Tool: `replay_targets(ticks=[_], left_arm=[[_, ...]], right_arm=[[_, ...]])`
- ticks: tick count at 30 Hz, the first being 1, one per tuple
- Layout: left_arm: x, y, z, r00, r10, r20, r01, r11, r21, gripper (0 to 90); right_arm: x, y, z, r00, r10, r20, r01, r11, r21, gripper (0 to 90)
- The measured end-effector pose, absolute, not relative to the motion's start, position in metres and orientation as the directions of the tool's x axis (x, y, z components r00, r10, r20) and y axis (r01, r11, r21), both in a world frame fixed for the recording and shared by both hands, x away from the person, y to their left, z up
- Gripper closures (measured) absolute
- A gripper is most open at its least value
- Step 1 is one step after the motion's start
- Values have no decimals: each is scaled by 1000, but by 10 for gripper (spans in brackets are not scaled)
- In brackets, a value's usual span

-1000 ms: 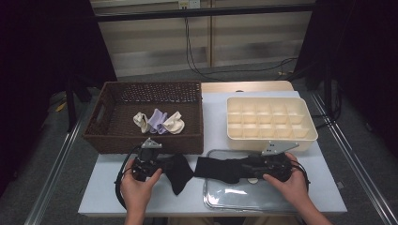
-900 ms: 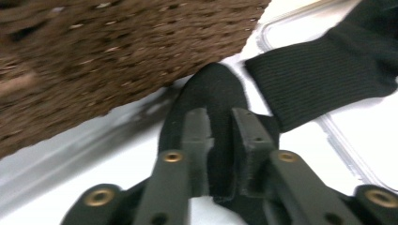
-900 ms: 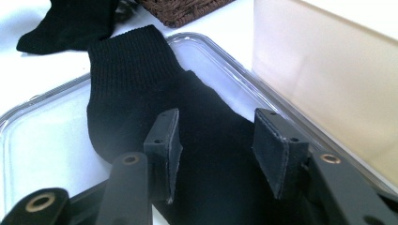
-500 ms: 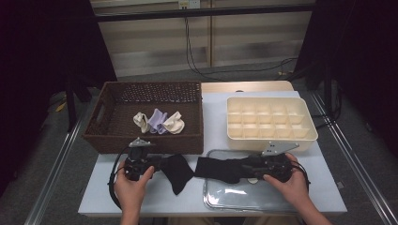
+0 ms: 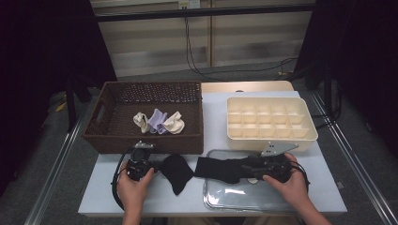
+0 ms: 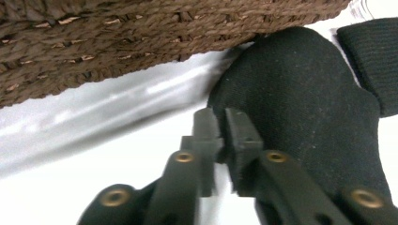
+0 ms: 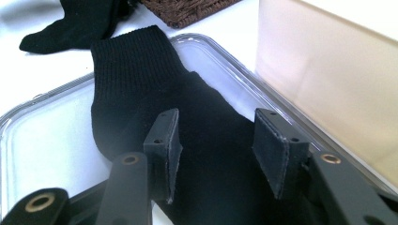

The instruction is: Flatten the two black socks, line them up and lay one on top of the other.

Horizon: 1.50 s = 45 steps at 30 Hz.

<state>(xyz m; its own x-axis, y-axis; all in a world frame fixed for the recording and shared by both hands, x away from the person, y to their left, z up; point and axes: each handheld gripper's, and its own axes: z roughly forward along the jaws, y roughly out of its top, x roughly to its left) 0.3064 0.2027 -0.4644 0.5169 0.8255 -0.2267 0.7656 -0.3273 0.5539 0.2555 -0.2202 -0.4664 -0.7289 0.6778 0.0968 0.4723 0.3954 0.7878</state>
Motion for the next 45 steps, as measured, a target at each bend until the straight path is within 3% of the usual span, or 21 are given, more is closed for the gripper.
replay_targets(ticks=[13, 20, 35, 45], left_arm=[[293, 183, -422, 584, 793, -174, 693, -376, 615, 876], [286, 158, -407, 651, 733, -199, 649, -401, 646, 876], [286, 105, -416, 744, 637, -204, 599, -499, 626, 877], [291, 97, -433, 755, 617, -224, 608, -528, 593, 842]], right_arm=[[255, -219, -466, -729, 677, 101, 474, 392, 788, 502], [255, -218, -466, -730, 675, 106, 475, 390, 789, 495], [252, -215, -466, -731, 672, 113, 478, 387, 788, 486], [250, -217, -467, -730, 674, 112, 478, 386, 789, 483]])
